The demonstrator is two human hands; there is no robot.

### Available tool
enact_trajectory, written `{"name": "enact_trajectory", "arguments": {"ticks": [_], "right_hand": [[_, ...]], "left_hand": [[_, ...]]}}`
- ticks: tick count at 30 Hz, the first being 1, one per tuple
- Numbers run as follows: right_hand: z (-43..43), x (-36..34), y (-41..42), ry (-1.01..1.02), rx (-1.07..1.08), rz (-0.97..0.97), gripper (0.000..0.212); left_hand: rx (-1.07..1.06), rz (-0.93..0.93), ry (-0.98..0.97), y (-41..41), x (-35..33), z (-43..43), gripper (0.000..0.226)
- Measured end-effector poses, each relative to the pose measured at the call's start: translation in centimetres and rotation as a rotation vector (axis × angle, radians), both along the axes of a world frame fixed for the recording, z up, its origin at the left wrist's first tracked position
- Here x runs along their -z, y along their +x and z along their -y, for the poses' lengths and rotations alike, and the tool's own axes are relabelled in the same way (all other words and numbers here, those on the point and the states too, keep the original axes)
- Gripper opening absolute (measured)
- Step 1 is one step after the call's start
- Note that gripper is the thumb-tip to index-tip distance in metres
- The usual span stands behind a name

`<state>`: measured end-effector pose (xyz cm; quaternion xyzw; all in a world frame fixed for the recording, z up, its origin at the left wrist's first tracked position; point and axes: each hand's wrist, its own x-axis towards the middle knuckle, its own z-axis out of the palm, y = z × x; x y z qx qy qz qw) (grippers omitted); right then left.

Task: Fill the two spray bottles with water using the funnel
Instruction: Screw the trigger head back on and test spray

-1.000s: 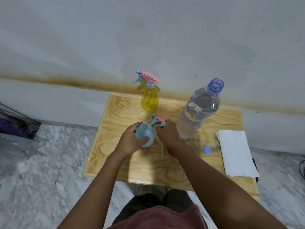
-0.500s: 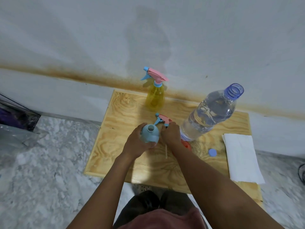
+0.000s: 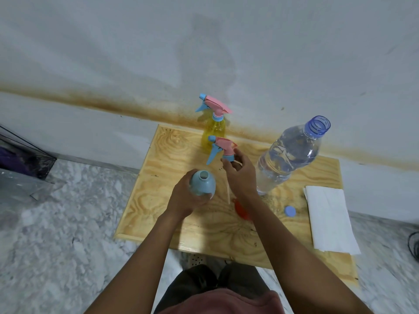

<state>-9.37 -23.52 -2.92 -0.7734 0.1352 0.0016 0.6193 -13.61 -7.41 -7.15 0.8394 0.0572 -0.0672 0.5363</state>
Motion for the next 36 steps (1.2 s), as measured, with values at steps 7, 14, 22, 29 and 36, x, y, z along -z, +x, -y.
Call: {"name": "enact_trajectory", "arguments": {"ticks": [7,14,22,29,36], "right_hand": [[0.2,-6.0,-1.0,0.090,-0.048,0.235,0.031],[-0.5,-8.2,-1.0,0.139,-0.068,0.354,0.020],[-0.7,-7.0,-1.7,0.031,-0.091,0.378,0.026],[-0.9,-8.0,-1.7,0.043,-0.106,0.401,0.021],[-1.0,-4.8,-2.2,-0.080,-0.221,0.262,0.030]], "left_hand": [[0.004,-0.004,-0.016,-0.1,0.0,-0.1,0.067],[-0.013,-0.031,-0.027,-0.1,0.0,0.1,0.064],[-0.029,-0.040,-0.018,-0.1,-0.1,0.3,0.065],[-0.036,-0.061,-0.024,-0.2,0.0,0.4,0.066],[-0.055,-0.088,-0.004,-0.5,0.4,0.6,0.074]]}}
